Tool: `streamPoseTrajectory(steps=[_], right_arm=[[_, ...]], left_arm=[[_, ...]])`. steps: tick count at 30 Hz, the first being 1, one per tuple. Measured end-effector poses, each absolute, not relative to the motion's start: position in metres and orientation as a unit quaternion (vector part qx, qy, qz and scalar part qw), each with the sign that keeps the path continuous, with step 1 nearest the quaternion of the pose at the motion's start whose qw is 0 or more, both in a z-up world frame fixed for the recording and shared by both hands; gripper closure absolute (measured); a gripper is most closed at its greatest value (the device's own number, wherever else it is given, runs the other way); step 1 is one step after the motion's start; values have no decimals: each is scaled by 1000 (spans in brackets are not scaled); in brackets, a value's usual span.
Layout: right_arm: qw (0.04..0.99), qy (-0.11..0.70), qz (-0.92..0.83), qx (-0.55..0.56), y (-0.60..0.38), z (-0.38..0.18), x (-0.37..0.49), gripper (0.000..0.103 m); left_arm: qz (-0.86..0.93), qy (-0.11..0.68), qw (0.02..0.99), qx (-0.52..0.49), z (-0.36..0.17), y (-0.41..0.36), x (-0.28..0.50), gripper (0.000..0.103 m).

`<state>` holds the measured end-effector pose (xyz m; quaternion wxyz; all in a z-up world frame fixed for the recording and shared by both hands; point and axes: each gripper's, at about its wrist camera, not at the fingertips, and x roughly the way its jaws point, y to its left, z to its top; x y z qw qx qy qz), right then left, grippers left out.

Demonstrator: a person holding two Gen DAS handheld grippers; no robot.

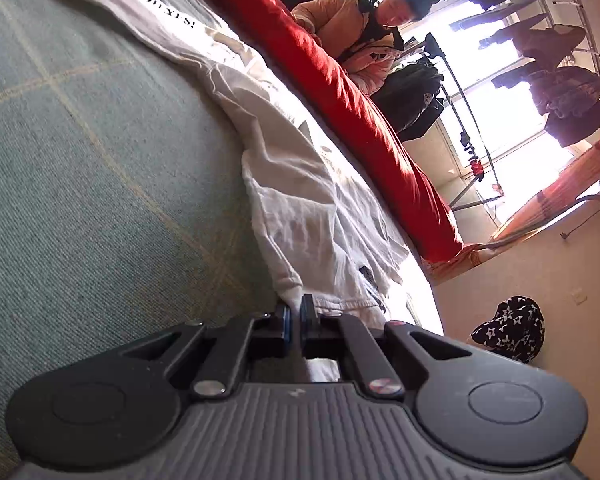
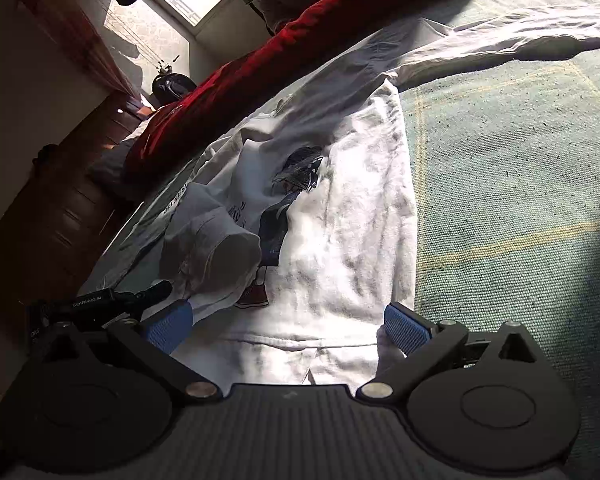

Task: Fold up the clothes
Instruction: 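Grasp the shirt hem with the left gripper while the right gripper grasps the hem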

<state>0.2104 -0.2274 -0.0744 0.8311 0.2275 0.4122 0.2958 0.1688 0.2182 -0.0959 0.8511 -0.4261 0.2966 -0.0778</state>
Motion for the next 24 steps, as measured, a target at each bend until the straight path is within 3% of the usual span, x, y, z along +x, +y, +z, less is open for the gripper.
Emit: streamPoseTrajectory(steps=[9, 16, 18, 24], right_arm=[[863, 383, 257, 209, -248, -57, 190, 0], [845, 405, 249, 243, -261, -74, 196, 6], [839, 408, 254, 255, -260, -78, 203, 6], [820, 415, 268, 289, -257, -92, 223, 6]], left_arm=[[20, 233, 895, -380, -50, 279, 104, 101], [52, 298, 871, -387, -96, 306, 104, 99], [45, 306, 869, -386, -103, 310, 106, 93], [25, 307, 866, -393, -111, 324, 121, 91]])
